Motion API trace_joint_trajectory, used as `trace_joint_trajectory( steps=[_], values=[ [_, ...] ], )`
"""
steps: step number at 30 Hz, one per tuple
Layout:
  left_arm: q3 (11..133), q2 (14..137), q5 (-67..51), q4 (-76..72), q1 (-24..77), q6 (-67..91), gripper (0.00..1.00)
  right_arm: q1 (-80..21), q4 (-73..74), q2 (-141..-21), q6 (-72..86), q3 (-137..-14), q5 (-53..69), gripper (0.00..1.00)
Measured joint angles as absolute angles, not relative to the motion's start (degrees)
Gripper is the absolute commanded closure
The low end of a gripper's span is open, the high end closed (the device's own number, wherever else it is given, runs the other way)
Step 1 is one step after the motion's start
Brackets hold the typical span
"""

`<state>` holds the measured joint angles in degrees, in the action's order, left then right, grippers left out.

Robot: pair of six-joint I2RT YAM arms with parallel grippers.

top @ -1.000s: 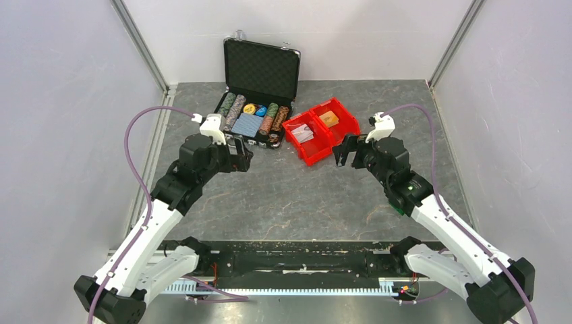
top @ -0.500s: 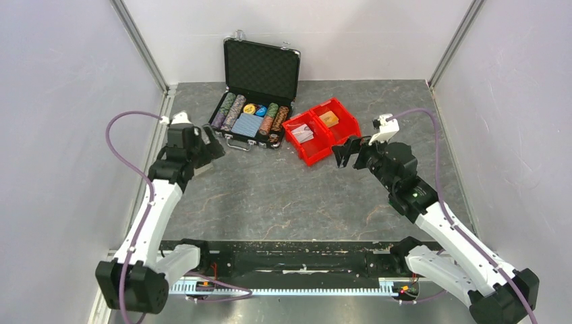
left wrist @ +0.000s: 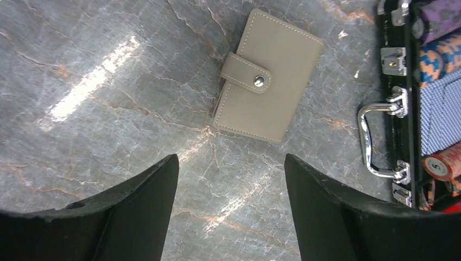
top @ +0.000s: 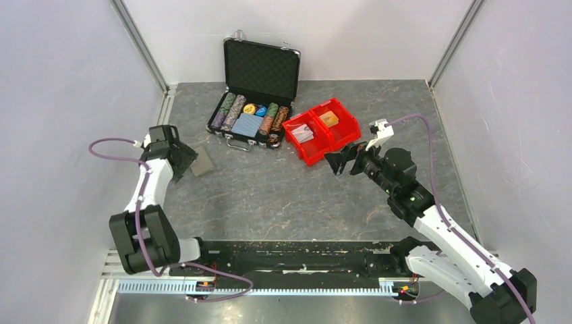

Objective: Take the credit cards out of the card holder
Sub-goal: Move the card holder to the center of the board.

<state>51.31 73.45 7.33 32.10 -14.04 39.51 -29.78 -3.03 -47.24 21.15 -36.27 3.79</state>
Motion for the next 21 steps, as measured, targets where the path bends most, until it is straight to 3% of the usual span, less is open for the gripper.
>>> trace_joint_trajectory(
  steps=[21],
  values=[
    [49.67, 91.33, 2.24, 20.49, -14.9, 44.95, 0.38, -29.78, -2.98, -45.78, 23.4, -35.7, 6.66, 0.02]
  ],
)
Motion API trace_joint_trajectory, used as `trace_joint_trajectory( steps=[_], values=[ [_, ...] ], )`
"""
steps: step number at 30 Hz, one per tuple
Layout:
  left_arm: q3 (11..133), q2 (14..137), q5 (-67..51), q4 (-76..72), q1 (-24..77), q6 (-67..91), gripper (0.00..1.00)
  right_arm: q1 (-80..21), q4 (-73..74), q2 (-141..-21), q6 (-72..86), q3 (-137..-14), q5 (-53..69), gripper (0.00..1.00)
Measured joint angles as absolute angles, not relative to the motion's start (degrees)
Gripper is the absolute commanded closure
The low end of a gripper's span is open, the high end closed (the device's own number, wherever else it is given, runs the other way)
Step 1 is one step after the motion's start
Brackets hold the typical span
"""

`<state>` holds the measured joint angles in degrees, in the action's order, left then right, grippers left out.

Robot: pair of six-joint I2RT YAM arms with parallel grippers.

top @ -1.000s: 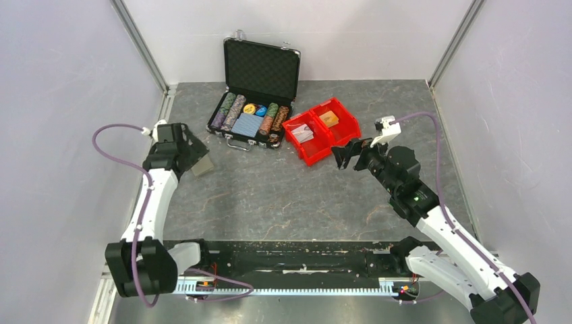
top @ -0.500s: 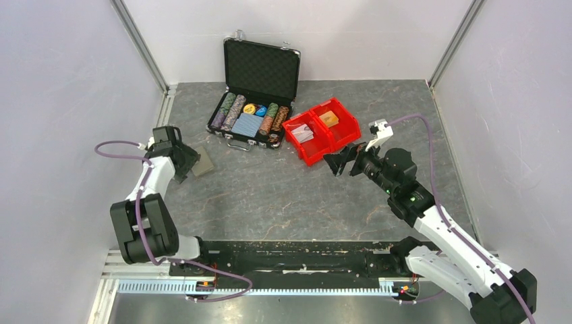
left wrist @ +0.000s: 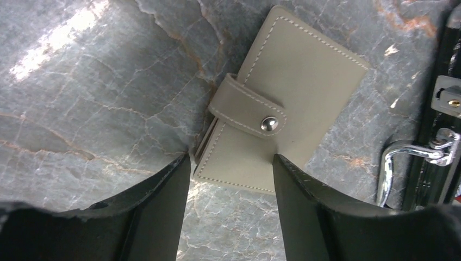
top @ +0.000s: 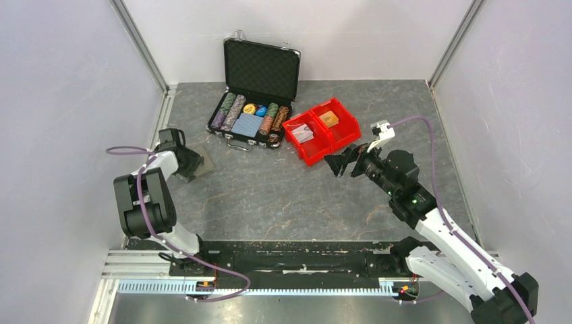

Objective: Take the credit cards out of the card holder
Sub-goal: Move the card holder to the center of the board.

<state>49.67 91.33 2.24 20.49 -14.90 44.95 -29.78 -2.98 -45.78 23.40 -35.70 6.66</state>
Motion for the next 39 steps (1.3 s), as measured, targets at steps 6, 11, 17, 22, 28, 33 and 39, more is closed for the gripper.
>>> trace_joint_trajectory(
  steps=[6, 11, 17, 22, 28, 33, 39],
  values=[
    [49.74, 92.53, 0.75, 18.68, -15.11, 46.35, 0.78, -29.78, -2.68, -45.6, 23.4, -35.7, 6.5, 0.02],
    [49.32, 92.2, -0.67, 17.45, -15.2, 47.03, 0.97, -29.78, -2.04, -45.45, 23.38, -35.7, 6.09, 0.02],
    [46.33, 89.78, -2.28, 16.01, -15.2, 47.62, 0.98, -29.78, -0.99, -45.45, 23.35, -35.7, 5.04, 0.02],
    [41.47, 84.95, -5.26, 16.05, -14.92, 48.99, 0.98, -29.78, 0.12, -45.65, 23.27, -35.7, 4.01, 0.02],
    [37.87, 75.31, -7.01, 21.82, -11.79, 49.23, 0.98, -29.78, 3.03, -46.04, 21.98, -35.79, 2.26, 0.02],
    [36.21, 66.72, -8.29, 24.64, -1.85, 49.69, 0.98, -29.78, 4.43, -46.02, 20.73, -35.88, 1.41, 0.02],
    [29.39, 58.96, -10.15, 24.6, 18.31, 56.71, 0.98, -29.78, 5.5, -46.06, 21.08, -36.01, 0.47, 0.05]
  ],
)
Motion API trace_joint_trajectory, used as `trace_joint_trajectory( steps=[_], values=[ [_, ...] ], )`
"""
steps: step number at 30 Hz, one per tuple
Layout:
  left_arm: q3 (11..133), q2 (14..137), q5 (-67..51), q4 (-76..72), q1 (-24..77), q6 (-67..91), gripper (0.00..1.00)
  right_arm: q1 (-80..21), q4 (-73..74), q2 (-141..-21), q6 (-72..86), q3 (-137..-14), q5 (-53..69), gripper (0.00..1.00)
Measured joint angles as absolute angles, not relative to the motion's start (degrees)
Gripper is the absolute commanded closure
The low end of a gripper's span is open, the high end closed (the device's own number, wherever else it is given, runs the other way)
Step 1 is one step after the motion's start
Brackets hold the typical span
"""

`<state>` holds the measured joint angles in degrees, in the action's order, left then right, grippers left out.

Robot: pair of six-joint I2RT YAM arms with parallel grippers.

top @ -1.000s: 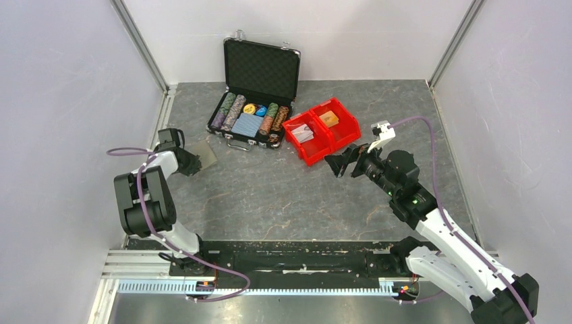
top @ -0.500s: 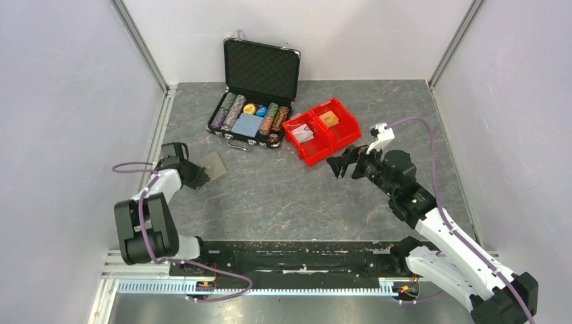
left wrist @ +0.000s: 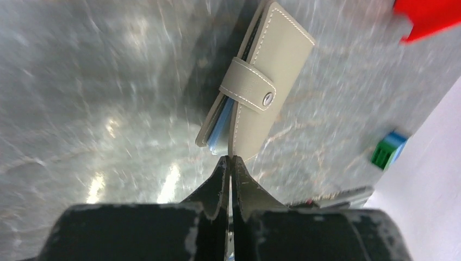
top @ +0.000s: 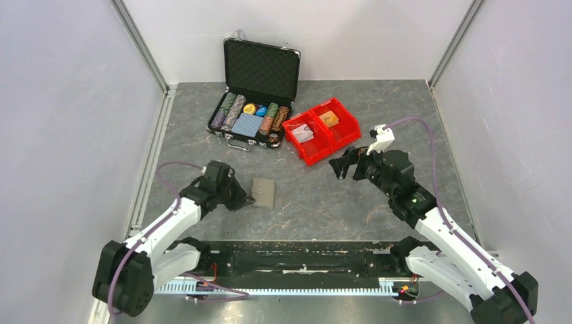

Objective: Take the credit cards out of the card holder
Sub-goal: Move the card holder to the center of the board.

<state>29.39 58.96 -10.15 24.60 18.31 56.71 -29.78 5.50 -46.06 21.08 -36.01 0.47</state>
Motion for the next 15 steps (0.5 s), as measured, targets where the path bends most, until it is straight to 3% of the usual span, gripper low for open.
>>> trace_joint_trajectory(
  steps=[3, 9, 15],
  values=[
    [26.74, 56.9, -10.44, 24.12, 25.19, 60.07, 0.92, -29.78, 5.93, -46.46, 22.11, -35.94, 0.3, 0.08],
    [26.26, 56.45, -10.7, 22.74, 33.41, 62.13, 0.48, -29.78, 5.69, -47.4, 25.93, -31.64, 3.99, 0.15],
    [28.6, 56.55, -6.13, 25.63, 33.82, 58.92, 0.4, -29.8, 1.93, -50.28, 32.08, -26.44, 8.82, 0.37]
  ],
)
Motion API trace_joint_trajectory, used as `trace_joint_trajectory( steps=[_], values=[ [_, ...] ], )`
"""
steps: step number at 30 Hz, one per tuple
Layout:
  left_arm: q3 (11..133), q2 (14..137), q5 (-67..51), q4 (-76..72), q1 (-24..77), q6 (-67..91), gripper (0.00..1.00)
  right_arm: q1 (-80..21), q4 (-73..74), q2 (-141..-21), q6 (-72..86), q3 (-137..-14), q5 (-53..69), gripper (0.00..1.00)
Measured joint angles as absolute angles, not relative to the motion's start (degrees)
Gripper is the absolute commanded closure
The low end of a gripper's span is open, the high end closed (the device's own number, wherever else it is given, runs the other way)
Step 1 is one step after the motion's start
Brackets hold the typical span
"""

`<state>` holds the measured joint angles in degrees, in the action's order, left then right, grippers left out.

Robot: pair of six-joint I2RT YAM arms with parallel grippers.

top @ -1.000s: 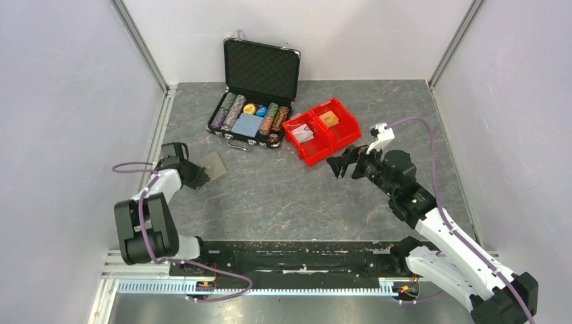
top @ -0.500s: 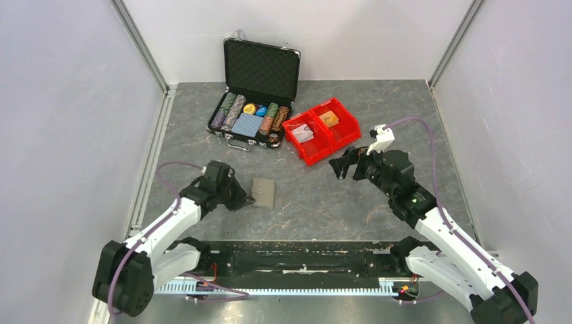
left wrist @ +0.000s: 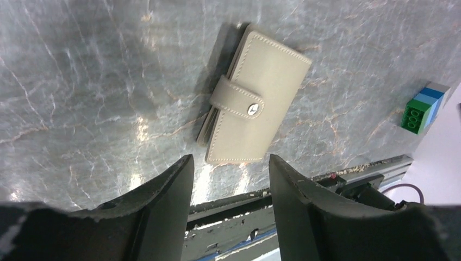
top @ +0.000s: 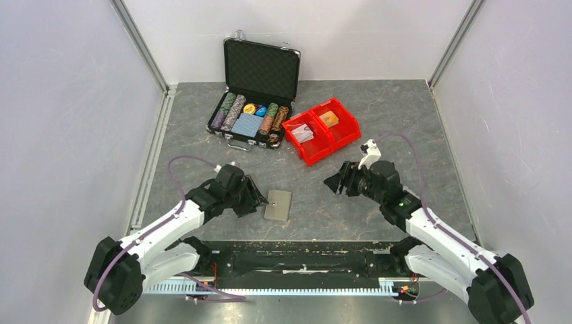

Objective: Take the credit cards out of the card holder
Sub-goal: Move the card holder to the center of the board, then open the card holder at the center of the board.

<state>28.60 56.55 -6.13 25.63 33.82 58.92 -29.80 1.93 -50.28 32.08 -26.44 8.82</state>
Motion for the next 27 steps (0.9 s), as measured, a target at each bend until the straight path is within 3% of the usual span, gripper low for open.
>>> trace_joint_trajectory(
  steps=[7, 17, 27],
  values=[
    [34.15, 63.55, -4.78, 25.06, 33.63, 53.19, 0.41, -35.42, -11.81, -57.41, 43.2, -18.24, 11.88, 0.42],
    [34.48, 69.23, -6.52, 23.53, 33.12, 47.27, 0.47, -48.01, -25.47, -70.98, 51.77, -18.26, 6.48, 0.52],
    [28.86, 71.66, -12.53, 15.97, 33.08, 47.0, 0.52, -53.19, -31.7, -83.0, 57.21, -19.7, 1.58, 0.53]
  ],
)
